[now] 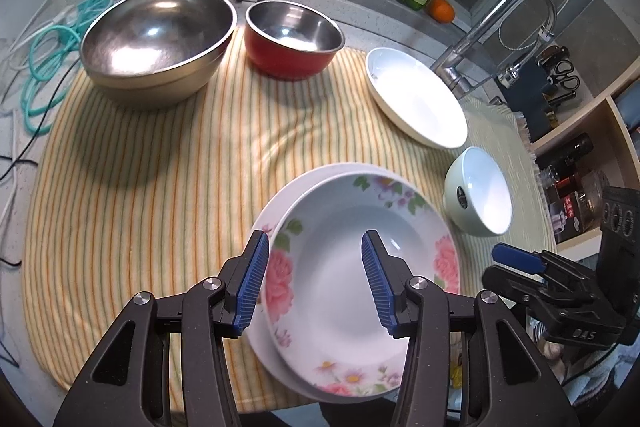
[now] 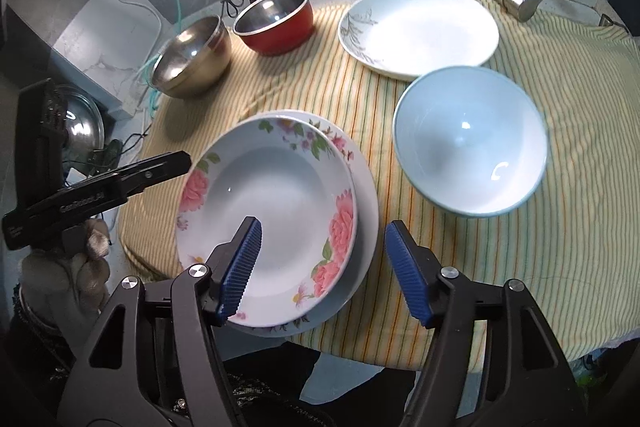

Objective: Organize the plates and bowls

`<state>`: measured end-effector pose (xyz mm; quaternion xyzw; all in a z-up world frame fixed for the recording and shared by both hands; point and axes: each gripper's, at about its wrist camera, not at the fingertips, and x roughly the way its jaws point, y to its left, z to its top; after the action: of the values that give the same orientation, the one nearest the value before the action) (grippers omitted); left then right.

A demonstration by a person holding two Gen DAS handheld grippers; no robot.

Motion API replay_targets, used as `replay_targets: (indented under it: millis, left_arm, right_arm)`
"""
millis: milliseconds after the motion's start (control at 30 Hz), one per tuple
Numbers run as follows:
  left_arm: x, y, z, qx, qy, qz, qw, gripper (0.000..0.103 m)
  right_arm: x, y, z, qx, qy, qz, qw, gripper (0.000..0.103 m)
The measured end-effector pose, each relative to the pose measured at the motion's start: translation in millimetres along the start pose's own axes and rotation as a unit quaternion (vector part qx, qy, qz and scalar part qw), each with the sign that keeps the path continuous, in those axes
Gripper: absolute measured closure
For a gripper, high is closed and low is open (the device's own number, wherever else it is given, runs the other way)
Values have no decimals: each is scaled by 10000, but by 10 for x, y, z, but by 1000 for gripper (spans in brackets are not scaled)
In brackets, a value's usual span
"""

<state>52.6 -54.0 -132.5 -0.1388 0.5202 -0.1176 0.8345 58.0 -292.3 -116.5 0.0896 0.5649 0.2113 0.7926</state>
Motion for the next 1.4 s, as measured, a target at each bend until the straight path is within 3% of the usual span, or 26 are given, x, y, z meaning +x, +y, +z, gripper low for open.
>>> replay_targets:
  millis: [267,600,967,1133,1400]
  left_arm:
    - [82,-181,137,53,-84,-94,9999,56]
    - [275,-431,360,-38,-219,-245,9995,56]
    - [675,-585,669,-387,-168,-353,9985,56]
    - [852,-582,829,-529,-166,-292,9980,56]
    - [1113,-588,1006,-601,-57,-155,9981,58]
  right_arm:
    - [-330,-306,248,113,-455,72,9989,36]
    - [-549,-993,653,361,-813,-60,9960,36]
    - [-207,-1651,1176,581,-646,-2,9962,36]
    - [54,-1759,1371,493,-456,42,9977,51]
    - [388,-1786,1582,252,-230,58,9994,64]
